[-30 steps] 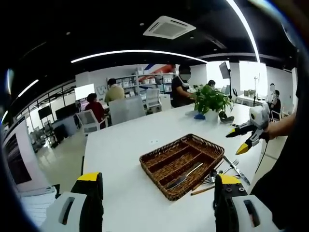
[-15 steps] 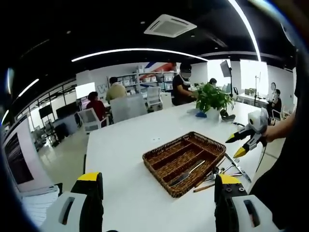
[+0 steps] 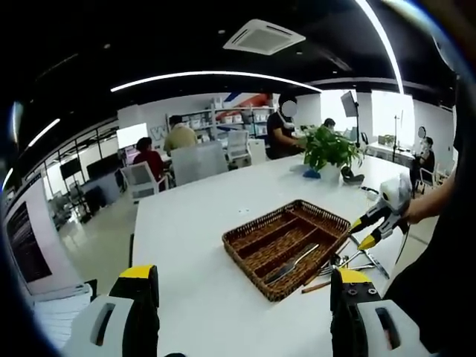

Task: Arrange the knives, forks, and spoons in their matching storage slots by inserting each utensil handle-first until every utensil is classified and aligned in the correct compartment

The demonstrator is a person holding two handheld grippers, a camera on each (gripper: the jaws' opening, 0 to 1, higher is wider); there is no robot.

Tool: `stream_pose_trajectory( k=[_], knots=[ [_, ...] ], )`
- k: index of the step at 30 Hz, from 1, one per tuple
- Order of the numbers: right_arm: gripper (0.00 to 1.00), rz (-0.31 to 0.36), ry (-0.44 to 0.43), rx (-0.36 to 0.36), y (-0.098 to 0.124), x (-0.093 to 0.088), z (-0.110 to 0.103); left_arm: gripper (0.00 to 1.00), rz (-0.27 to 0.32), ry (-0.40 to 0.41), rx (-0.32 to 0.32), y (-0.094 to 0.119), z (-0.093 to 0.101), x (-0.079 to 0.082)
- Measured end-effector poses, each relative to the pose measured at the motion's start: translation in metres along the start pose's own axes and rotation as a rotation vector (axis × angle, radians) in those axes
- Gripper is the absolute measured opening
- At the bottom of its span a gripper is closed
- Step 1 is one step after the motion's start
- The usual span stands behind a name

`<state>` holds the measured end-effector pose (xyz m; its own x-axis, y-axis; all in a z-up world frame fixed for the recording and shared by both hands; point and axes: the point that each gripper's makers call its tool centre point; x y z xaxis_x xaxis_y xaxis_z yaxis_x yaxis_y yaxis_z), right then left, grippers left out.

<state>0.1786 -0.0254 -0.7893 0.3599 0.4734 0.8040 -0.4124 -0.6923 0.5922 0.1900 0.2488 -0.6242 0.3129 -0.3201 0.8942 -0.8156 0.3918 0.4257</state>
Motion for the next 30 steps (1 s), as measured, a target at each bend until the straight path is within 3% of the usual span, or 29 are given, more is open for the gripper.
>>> stream_pose_trajectory(
  k=[21, 30],
  knots=[
    [0.13, -0.132, -0.038, 0.08, -0.052, -0.039, -0.018, 1.0, -0.011, 0.023, -0.003, -0.002, -0.001, -0.006],
    [0.07, -0.162, -0.033, 0.079, -0.057, -0.047, -0.017, 1.0, -0.016, 0.031, 0.007, 0.0, -0.006, -0.009]
  ],
)
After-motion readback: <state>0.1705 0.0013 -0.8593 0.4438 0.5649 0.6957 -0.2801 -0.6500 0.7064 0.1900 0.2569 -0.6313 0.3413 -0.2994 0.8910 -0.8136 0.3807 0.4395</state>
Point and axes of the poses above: the point that each gripper's makers call its tool centre point, and the gripper's own axes: y roughly backward along the fingers, z roughly to its right, x roughly out of its top, and after that the axes turned 6 degrees about x, right-handed
